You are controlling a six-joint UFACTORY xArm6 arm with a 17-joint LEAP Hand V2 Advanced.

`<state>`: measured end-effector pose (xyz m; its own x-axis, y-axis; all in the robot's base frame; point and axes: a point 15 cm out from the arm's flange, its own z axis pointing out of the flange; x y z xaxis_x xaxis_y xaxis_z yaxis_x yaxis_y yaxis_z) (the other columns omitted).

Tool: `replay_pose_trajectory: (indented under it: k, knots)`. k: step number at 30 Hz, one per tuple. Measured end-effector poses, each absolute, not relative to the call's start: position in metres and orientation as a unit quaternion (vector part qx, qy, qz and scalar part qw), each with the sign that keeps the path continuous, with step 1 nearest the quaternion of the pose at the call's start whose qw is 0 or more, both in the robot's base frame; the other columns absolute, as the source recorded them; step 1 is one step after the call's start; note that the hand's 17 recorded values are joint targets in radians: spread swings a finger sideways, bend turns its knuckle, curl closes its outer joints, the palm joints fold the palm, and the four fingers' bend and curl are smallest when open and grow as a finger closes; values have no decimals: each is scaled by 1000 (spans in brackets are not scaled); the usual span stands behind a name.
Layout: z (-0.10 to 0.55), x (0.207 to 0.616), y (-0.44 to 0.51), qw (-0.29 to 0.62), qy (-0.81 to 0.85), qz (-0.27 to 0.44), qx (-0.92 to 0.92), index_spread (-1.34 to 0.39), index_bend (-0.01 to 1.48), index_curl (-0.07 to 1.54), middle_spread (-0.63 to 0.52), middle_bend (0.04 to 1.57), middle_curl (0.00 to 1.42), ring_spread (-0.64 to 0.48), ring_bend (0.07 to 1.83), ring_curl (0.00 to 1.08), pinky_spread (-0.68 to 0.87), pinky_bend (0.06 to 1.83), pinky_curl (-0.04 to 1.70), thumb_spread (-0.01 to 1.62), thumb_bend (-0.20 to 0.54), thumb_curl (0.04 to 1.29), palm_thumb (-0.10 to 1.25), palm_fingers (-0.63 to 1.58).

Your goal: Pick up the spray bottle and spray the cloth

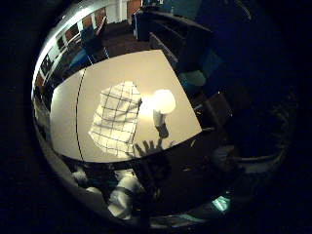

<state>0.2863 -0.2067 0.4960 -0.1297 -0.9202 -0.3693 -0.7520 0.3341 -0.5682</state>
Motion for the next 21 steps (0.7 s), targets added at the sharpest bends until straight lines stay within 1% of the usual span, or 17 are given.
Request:
replay_pose_trajectory:
  k: [13, 17, 21]
  knots:
    - [502, 254, -262, 436, 759, -131, -467, -368, 175, 359, -32, 195, 327, 174, 260, 226, 397, 350, 246, 1000, -20, 491, 920, 433]
    - [500, 243, -279, 450, 757, -140, -452, -330, 162, 346, -5, 189, 325, 183, 284, 234, 394, 378, 249, 1002, -21, 495, 918, 386]
    - [492, 231, -295, 451, 762, -149, -441, -287, 156, 322, 40, 193, 332, 194, 316, 244, 398, 414, 255, 1016, -27, 495, 865, 318]
